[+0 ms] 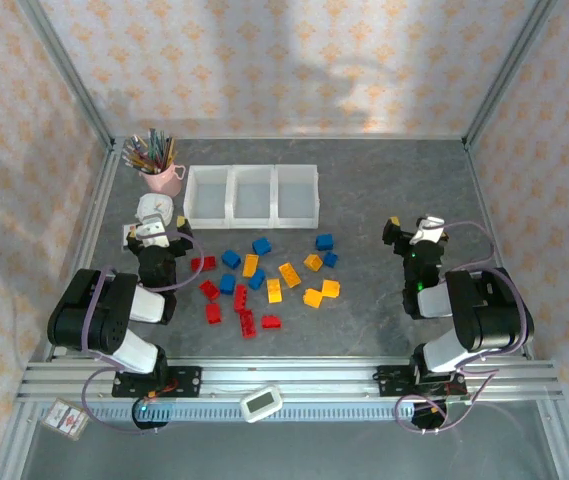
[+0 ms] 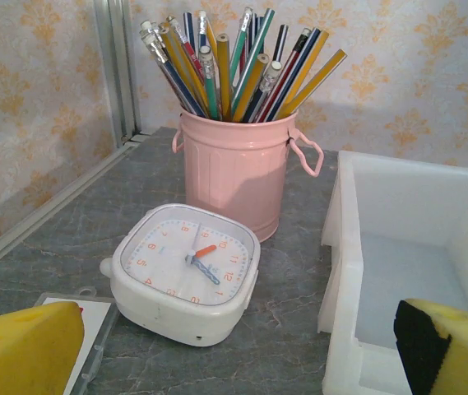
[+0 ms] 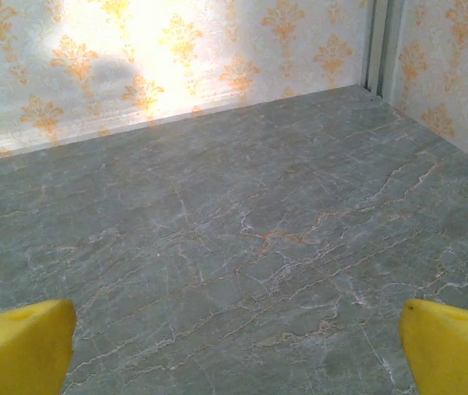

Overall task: Sort the legos into containers by color
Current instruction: Pick up the lego from the center of the table.

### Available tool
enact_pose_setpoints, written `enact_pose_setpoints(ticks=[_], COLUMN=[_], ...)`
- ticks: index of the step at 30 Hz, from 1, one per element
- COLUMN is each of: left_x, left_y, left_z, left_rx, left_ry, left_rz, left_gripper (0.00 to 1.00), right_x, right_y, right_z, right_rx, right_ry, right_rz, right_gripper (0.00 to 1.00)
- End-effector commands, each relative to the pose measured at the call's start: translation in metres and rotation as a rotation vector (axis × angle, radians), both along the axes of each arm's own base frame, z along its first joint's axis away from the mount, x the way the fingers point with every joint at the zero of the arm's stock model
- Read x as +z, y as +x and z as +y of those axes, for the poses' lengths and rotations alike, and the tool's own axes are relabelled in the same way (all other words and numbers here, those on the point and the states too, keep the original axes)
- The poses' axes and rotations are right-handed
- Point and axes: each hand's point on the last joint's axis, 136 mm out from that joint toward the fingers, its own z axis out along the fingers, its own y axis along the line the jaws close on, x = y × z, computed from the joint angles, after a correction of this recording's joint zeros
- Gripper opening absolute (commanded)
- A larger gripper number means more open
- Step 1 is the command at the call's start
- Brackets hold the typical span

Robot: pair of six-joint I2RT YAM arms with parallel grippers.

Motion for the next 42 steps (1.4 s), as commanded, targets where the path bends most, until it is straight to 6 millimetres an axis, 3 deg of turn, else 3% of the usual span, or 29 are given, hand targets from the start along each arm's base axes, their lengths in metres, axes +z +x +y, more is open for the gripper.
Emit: enact_pose_setpoints(ticks=[1, 30, 42], left_x=[0.012, 0.013, 0.053], left_y=[0.005, 0.003, -0.029], left_z=[0.005, 0.008, 0.028], left_rx=[0.025, 0.041, 0.174], left_ry=[-0.010, -0.013, -0.091], left_rz=[-0.049, -0.054, -0.142], left_gripper=[1.00, 1.00, 1.00], right_x=[0.013, 0.014, 0.043], right_y=[0.005, 0.004, -0.002], right_z=[-0.006, -0.006, -0.009], right_rx=[-0.032, -0.032, -0.054], right_ry=[0.005, 0.005, 0.040], right_rz=[-0.050, -0.053, -0.060], right_gripper=[1.00, 1.00, 1.00])
